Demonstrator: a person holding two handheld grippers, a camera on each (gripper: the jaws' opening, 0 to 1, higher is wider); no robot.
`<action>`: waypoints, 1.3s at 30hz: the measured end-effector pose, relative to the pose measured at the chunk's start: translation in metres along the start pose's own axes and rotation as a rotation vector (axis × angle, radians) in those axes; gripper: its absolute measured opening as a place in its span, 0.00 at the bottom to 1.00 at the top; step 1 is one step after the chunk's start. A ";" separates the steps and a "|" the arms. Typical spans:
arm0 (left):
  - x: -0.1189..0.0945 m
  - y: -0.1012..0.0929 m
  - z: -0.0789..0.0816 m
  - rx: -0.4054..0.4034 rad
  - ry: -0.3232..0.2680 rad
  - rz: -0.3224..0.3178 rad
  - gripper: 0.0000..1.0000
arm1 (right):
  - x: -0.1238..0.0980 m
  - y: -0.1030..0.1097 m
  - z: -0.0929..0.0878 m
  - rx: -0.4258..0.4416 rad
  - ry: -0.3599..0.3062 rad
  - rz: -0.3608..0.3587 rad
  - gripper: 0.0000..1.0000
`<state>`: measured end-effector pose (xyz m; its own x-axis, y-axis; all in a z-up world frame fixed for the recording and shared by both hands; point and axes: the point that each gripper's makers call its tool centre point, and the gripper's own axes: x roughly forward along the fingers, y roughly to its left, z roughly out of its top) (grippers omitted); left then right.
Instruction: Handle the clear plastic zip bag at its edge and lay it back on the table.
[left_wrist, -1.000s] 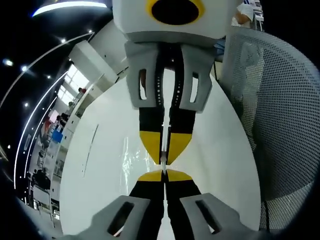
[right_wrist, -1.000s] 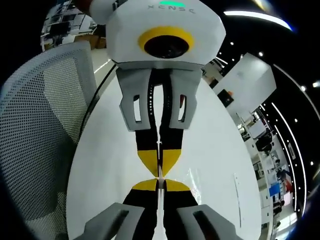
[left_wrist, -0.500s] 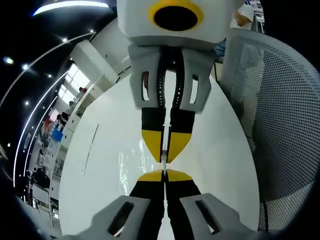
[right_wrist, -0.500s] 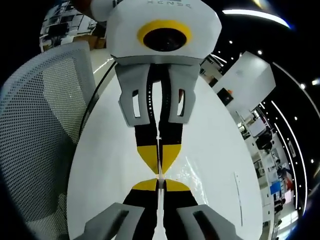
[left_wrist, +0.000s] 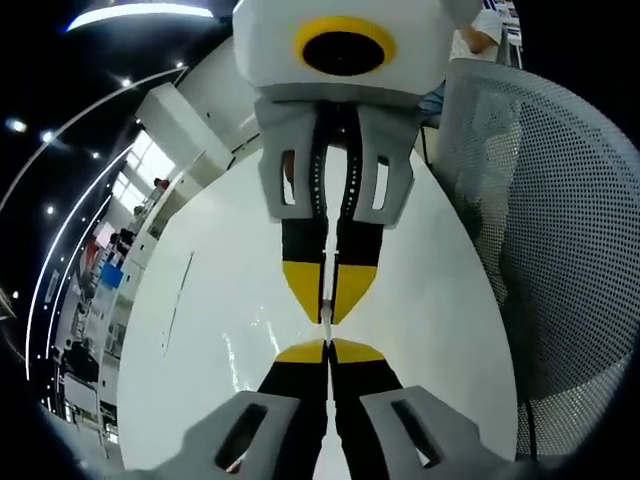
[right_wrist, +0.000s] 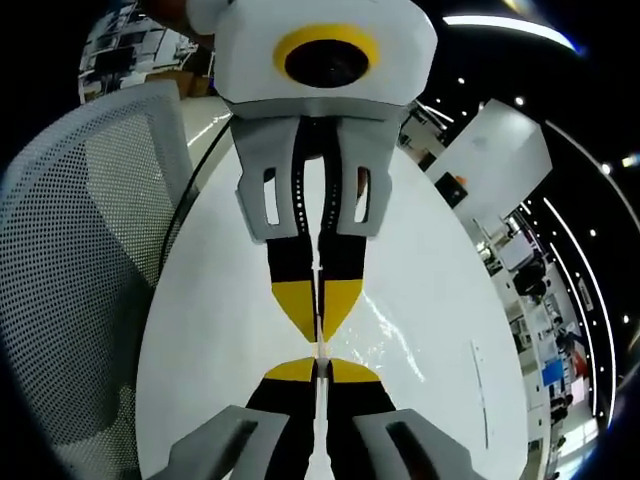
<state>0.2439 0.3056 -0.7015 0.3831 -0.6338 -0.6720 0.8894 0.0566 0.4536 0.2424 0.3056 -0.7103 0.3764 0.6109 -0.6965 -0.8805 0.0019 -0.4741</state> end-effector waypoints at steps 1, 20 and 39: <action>0.000 -0.001 0.001 -0.002 -0.005 -0.002 0.00 | 0.001 0.000 0.000 -0.003 0.002 0.003 0.00; -0.004 0.000 0.010 0.019 -0.018 0.003 0.00 | 0.001 0.000 0.000 0.004 0.002 -0.001 0.00; -0.008 -0.001 0.006 0.011 -0.008 -0.003 0.00 | 0.000 0.001 -0.010 0.025 0.015 -0.007 0.00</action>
<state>0.2389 0.3059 -0.6928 0.3781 -0.6402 -0.6688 0.8879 0.0463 0.4577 0.2448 0.2973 -0.7161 0.3862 0.5990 -0.7014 -0.8848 0.0258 -0.4652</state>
